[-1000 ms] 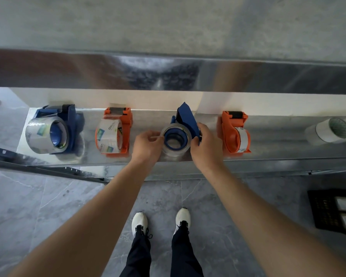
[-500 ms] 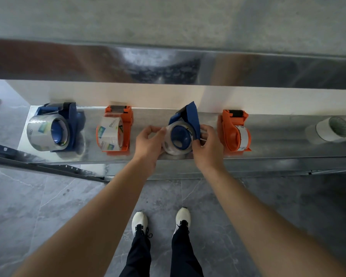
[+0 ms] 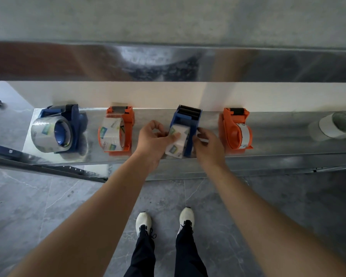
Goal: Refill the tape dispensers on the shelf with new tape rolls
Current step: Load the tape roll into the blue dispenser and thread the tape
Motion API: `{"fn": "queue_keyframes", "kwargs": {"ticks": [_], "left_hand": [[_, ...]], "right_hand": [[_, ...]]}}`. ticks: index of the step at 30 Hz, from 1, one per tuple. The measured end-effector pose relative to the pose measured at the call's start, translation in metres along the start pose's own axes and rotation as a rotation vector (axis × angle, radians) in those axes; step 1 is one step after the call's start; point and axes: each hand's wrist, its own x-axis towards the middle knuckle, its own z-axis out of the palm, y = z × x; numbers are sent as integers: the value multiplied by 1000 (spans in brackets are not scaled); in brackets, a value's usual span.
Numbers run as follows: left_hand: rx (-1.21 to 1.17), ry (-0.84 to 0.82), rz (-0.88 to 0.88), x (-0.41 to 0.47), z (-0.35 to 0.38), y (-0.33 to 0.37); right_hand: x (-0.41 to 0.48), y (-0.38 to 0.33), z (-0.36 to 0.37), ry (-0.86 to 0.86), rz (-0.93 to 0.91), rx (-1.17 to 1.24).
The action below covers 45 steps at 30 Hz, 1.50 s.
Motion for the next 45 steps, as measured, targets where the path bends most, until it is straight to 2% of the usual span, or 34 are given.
{"fn": "queue_keyframes", "kwargs": {"ticks": [8, 14, 19, 24, 31, 38, 45], "left_hand": [[94, 11, 88, -3, 6, -12], [135, -11, 92, -3, 4, -15], [182, -34, 75, -6, 2, -17], [218, -22, 6, -8, -2, -21], [224, -93, -27, -17, -1, -24], [217, -112, 21, -20, -13, -31], [154, -234, 32, -25, -26, -27]], "right_hand": [[22, -24, -23, 137, -236, -208], [33, -37, -27, -56, -274, -426], [38, -39, -20, -125, -256, -425], [32, -42, -16, -153, -338, -449], [18, -38, -6, -94, -393, -454], [5, -36, 0, -7, -462, -412], [-19, -25, 6, 167, -455, -288]]}}
